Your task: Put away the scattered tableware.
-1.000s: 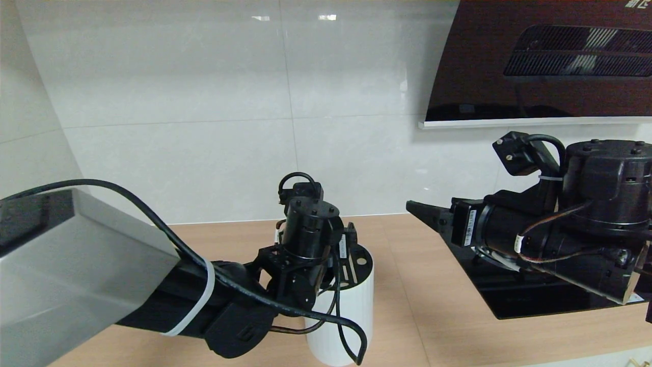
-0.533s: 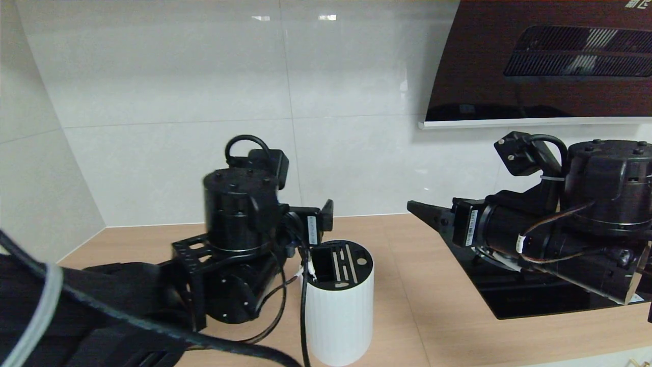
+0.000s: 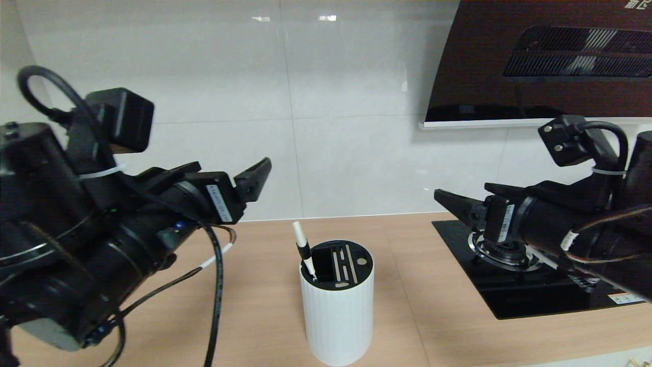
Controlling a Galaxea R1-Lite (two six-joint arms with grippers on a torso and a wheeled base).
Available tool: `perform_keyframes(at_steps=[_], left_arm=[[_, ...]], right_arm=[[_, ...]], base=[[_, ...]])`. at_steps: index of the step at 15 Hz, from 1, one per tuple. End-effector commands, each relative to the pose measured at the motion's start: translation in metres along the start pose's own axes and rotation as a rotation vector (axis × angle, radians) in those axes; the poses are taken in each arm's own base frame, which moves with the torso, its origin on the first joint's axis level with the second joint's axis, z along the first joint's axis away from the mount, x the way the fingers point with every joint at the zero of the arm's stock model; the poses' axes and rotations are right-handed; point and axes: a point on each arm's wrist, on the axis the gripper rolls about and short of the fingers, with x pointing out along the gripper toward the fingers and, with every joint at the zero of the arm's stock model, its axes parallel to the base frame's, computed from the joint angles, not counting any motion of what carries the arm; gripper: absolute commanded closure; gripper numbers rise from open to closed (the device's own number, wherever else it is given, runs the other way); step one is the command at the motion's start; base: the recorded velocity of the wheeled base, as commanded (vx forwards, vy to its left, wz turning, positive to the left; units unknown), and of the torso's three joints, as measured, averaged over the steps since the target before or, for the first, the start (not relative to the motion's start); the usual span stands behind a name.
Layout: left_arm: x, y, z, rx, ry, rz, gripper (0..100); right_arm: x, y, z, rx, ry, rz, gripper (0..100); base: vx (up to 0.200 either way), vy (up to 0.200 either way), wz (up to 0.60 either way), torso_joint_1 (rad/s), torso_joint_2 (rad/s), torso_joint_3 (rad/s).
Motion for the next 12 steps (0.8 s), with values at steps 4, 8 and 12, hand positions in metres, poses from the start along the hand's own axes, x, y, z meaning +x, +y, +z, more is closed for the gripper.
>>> perform_keyframes(at_steps=[4, 8, 12], left_arm=[[-0.106, 0.078, -0.003, 0.031, -0.106, 0.086, 0], [-0.179, 0.111, -0.028, 0.078, -0.134, 0.199, 0], [-0.235, 0.118, -0.048, 0.090, -0.193, 0.239, 0]], right_arm=[[-0.136, -0.042, 0.000, -0.047, -0.248, -0.087, 0], [-0.223, -0.059, -0.026, -0.064, -0.363, -0.306, 0], [-0.278, -0.053, -0.059, -0.069, -0.390, -0.386, 0]], base=[[0.000, 0.000, 0.00, 0.000, 0.00, 0.000], [0.000, 0.000, 0.00, 0.000, 0.00, 0.000], [0.000, 0.000, 0.00, 0.000, 0.00, 0.000]])
